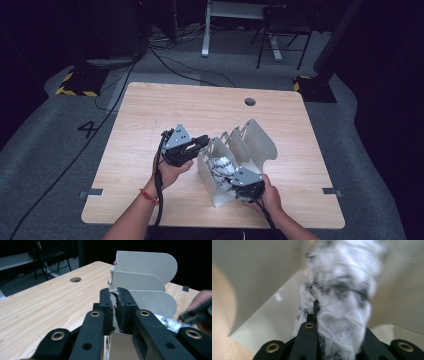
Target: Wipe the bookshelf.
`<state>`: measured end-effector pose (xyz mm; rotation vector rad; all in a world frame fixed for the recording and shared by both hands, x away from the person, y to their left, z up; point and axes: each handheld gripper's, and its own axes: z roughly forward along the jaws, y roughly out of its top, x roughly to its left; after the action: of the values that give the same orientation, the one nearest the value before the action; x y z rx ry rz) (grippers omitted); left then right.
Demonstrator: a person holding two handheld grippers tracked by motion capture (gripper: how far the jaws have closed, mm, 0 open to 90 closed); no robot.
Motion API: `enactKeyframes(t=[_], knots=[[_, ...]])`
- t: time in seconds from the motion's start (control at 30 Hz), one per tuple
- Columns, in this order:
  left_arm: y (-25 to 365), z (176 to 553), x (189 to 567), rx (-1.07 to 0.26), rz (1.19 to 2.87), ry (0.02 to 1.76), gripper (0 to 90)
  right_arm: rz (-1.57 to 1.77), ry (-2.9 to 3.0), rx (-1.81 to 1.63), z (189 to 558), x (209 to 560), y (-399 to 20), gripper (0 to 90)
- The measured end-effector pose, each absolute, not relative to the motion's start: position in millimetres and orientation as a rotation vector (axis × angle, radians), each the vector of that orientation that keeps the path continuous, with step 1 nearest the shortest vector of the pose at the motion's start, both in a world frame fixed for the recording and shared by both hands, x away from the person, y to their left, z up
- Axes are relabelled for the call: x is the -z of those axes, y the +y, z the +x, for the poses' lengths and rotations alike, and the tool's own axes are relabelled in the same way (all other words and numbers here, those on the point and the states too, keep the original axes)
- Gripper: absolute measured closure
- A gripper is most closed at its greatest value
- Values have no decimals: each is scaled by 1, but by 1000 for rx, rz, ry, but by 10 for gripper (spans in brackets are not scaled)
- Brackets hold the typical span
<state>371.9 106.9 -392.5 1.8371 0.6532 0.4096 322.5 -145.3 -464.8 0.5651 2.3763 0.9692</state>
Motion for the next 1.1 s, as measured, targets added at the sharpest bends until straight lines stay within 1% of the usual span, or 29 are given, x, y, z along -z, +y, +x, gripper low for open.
enactKeyframes(t=[0.07,0.2,0.4,0.63,0.83,0.93,1.0,1.07,1.1], knots=[[107,372,392,-421,1844,654,870,607,2352,-984,327,462,-152,836],[107,370,390,-425,1861,649,876,641,2319,-982,334,457,-161,837],[107,370,389,-435,1892,645,887,659,2301,-963,348,449,-163,838],[103,372,384,-456,1939,656,864,750,2244,-989,381,433,-177,839],[104,367,384,-427,1925,676,863,885,2237,-1065,407,430,-200,838],[105,365,384,-425,1935,660,853,829,2247,-1085,396,427,-204,838],[107,365,382,-428,1931,650,827,788,2253,-1080,385,426,-205,837],[111,363,379,-440,1920,636,784,758,2261,-1078,372,423,-209,837],[113,362,377,-444,1913,640,740,747,2263,-1087,366,421,-212,837]])
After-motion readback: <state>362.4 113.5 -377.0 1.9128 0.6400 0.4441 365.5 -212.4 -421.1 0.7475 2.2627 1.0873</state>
